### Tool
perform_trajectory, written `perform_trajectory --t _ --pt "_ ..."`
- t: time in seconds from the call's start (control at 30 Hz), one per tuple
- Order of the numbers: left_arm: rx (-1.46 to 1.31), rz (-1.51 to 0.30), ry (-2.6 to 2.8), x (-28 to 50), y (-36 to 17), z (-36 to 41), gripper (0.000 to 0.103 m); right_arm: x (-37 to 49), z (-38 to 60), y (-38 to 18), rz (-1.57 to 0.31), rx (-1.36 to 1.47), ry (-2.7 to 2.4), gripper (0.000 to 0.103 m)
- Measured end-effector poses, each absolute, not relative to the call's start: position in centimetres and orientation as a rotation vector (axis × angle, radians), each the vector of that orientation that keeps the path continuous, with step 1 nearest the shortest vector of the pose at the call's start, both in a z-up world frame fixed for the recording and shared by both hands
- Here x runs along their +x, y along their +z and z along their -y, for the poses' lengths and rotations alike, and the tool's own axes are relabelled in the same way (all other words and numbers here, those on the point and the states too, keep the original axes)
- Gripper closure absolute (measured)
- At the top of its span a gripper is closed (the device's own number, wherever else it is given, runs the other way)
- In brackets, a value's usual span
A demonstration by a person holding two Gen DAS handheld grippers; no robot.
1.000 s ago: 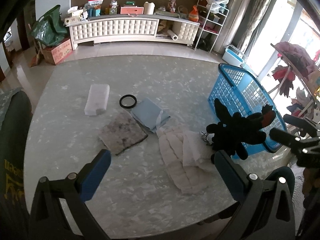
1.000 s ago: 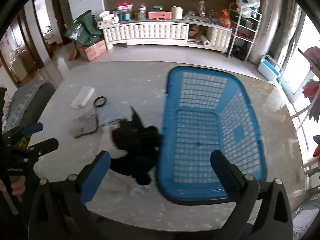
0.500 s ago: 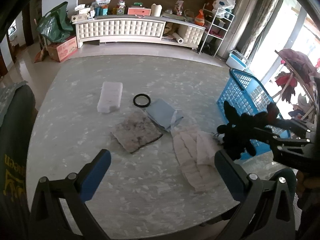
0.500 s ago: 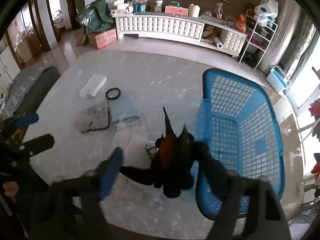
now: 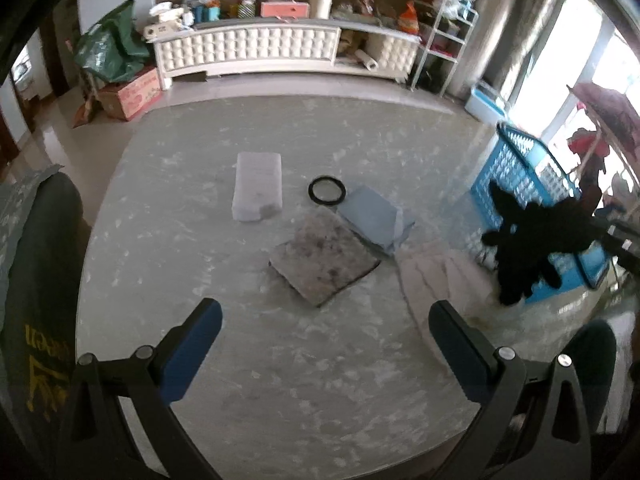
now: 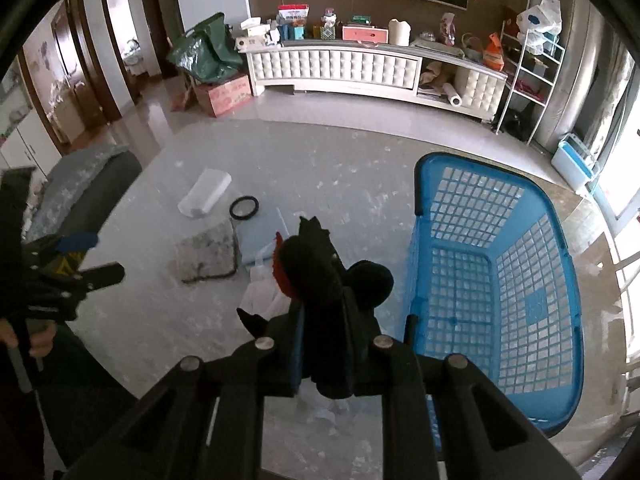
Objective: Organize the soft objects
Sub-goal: 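Carry the plush toy over the blue basket with the right gripper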
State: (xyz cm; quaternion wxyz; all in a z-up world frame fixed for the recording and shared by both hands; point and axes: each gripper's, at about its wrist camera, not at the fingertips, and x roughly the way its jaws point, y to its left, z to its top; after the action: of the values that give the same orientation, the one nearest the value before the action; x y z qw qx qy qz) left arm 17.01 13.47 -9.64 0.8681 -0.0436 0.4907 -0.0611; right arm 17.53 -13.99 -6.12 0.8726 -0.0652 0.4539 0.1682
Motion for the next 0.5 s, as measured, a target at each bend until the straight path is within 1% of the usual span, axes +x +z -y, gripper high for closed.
perform_trajectory --t 0.17,0.5 --pt "-0.032 -1.090 -0.131 18.5 -11.6 -13.7 0.000 17.8 14.7 -4.2 -0.919 -0.103 0.388 0.088" --pt "0.092 -1.148 -0.236 21.9 -14.5 -12.9 0.000 18.9 16.8 0.1 -0.860 -0.056 0.413 0.088"
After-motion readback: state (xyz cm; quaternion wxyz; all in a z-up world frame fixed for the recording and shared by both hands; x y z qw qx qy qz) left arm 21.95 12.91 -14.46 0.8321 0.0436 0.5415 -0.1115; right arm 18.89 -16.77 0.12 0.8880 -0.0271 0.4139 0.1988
